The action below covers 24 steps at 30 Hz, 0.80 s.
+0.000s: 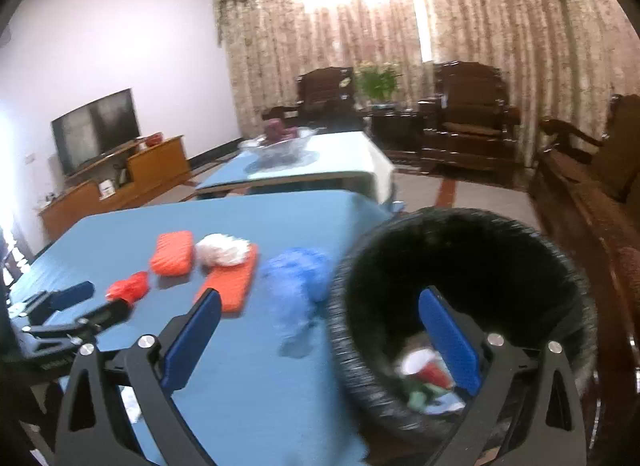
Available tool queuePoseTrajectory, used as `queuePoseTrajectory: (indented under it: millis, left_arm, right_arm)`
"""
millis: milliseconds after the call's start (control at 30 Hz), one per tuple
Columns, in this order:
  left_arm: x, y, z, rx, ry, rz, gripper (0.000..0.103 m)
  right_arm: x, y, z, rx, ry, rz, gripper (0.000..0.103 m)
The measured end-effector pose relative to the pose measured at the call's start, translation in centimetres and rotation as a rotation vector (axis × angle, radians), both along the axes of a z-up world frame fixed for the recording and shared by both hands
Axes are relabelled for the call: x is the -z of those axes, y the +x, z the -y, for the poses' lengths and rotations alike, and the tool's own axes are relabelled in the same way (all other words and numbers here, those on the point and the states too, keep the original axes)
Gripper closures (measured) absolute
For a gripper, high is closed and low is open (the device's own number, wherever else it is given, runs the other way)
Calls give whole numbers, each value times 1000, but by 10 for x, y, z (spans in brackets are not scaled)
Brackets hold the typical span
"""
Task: Collect trash
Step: 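Grasp the white tube with the left tool while the right tool grasps the blue plastic bag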
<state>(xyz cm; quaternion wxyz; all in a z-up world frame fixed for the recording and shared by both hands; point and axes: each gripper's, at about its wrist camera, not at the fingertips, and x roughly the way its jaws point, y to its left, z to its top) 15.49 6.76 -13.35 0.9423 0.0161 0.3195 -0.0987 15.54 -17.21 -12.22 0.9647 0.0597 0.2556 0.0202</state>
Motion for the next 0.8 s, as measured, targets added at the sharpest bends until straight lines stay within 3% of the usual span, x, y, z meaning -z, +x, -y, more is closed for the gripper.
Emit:
queuePoseTrajectory:
  millis: [233, 467, 700, 800]
  left_arm:
    - [28, 0, -17, -9, -3, -58, 19]
    - [58, 14, -7, 1, -7, -122, 20]
    - [77, 32, 3, 13, -23, -186, 25]
    - [86, 39, 3, 6, -41, -226, 33]
  right_arm:
    - [8, -2, -34, -59, -45, -12, 6]
    - [20, 1, -35, -60, -62, -41, 6]
    - [27, 6, -32, -66, -75, -55, 7]
    - [29, 8, -33, -72, -77, -60, 8]
